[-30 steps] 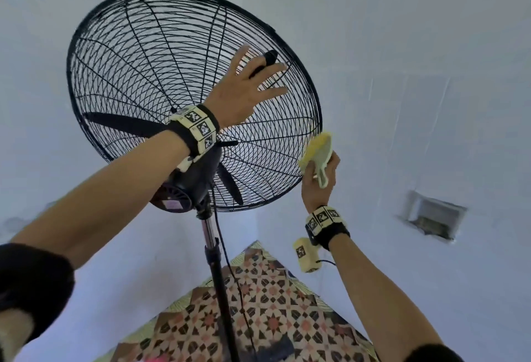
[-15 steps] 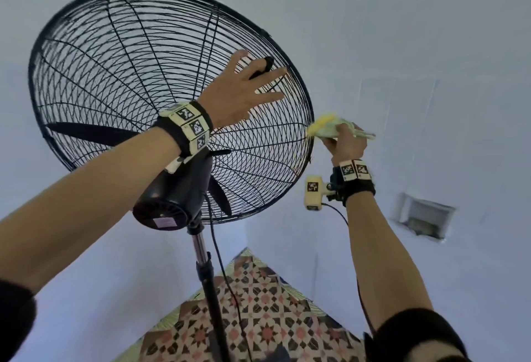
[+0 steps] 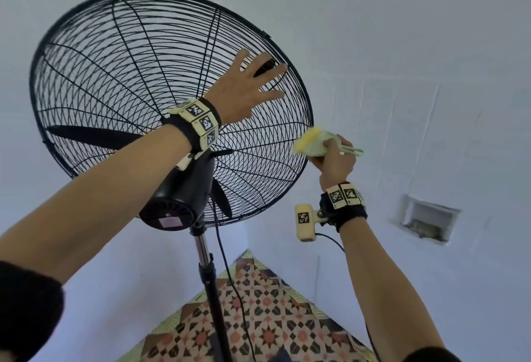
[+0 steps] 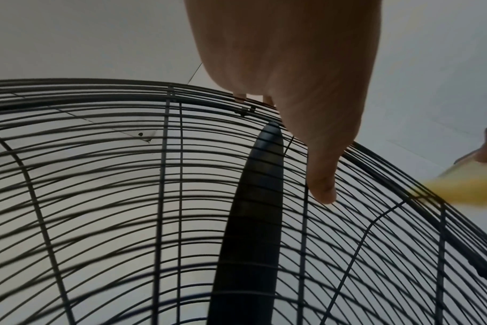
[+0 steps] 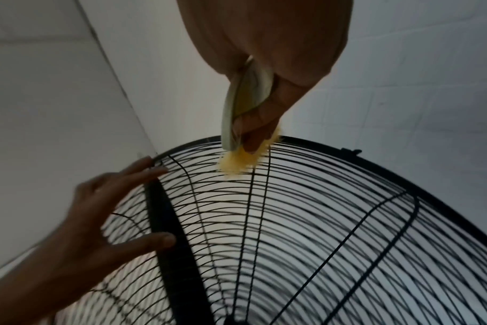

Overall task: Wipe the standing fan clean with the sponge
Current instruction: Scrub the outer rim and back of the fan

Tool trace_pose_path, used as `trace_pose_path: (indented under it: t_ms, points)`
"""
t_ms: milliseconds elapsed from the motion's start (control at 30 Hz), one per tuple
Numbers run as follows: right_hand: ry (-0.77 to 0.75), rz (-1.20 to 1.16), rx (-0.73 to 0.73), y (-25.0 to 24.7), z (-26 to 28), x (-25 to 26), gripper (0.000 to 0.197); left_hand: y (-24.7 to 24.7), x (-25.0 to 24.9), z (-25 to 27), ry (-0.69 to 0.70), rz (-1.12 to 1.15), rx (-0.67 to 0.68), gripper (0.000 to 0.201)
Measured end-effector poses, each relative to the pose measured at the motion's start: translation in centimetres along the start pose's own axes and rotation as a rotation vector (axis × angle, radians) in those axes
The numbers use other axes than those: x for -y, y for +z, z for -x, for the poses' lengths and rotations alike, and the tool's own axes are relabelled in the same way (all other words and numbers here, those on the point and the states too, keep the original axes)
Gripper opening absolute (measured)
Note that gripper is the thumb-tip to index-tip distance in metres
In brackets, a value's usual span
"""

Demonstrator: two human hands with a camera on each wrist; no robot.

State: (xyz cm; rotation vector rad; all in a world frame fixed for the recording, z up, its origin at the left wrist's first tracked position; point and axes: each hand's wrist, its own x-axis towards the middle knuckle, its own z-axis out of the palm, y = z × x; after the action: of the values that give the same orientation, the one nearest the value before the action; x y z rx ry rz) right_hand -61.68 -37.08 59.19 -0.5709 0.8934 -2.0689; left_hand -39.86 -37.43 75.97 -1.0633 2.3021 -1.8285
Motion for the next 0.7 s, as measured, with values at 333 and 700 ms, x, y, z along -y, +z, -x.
trace_pose_path:
  t_ms: [333, 700]
  points:
    - [-0.122, 0.021, -0.143, 3.6, 5.8, -3.5, 0.046, -0.5, 0.4, 0.0, 0.04, -0.047, -0.001, 0.1]
    - [-0.154, 0.071, -0.082, 6.2, 5.4, -4.4, 0.052, 0.3, 4.5, 4.9, -0.332, 0.105, -0.025, 0.11]
